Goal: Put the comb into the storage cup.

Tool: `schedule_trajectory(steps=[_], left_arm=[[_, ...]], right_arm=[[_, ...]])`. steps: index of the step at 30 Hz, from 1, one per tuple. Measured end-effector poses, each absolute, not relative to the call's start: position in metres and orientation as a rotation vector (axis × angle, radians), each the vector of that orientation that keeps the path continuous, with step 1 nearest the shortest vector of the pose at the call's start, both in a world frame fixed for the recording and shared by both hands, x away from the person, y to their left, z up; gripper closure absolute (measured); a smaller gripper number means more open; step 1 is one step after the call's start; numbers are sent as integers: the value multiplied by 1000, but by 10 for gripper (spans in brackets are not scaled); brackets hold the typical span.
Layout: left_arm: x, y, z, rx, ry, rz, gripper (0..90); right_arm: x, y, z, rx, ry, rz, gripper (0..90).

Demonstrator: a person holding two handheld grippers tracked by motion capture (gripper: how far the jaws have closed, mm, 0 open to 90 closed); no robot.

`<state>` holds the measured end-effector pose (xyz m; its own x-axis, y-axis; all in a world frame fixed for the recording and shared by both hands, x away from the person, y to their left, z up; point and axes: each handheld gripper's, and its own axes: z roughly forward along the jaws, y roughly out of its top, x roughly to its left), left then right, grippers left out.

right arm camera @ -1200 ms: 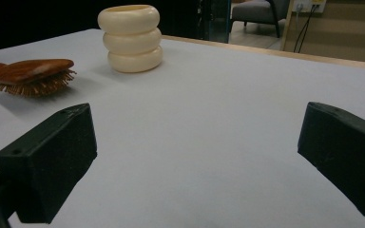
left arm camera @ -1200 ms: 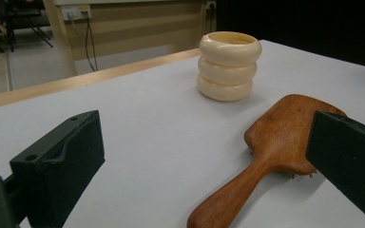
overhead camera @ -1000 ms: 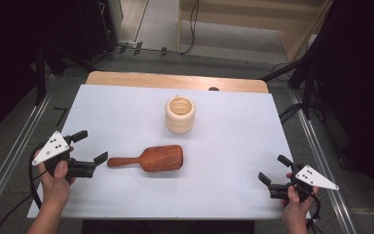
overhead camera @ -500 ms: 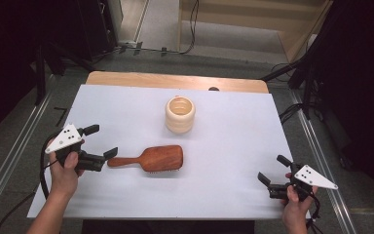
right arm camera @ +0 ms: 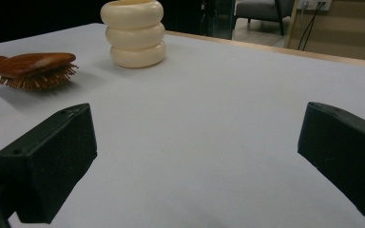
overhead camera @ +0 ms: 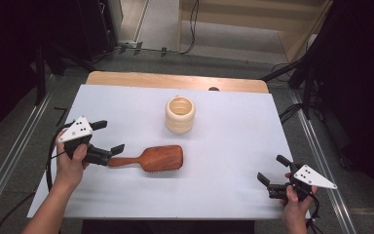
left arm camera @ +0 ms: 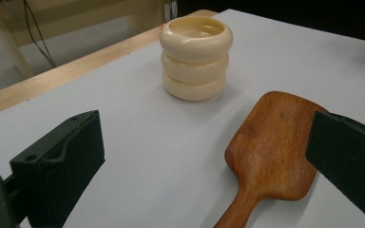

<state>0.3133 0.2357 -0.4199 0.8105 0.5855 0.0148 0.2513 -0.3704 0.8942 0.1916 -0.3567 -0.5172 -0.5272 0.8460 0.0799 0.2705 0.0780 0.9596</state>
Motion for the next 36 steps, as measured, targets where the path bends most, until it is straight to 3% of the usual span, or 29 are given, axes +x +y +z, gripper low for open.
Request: schedule_trajectory(steps=[19,36], left_arm=[[328,222,-428,2062,595,328,0],[340,197,-429,2280,479,320,0]], right_arm=[[192,-357,-518,1098,1855,1467,0],[193,-357,-518,1096,1861,1475,0]])
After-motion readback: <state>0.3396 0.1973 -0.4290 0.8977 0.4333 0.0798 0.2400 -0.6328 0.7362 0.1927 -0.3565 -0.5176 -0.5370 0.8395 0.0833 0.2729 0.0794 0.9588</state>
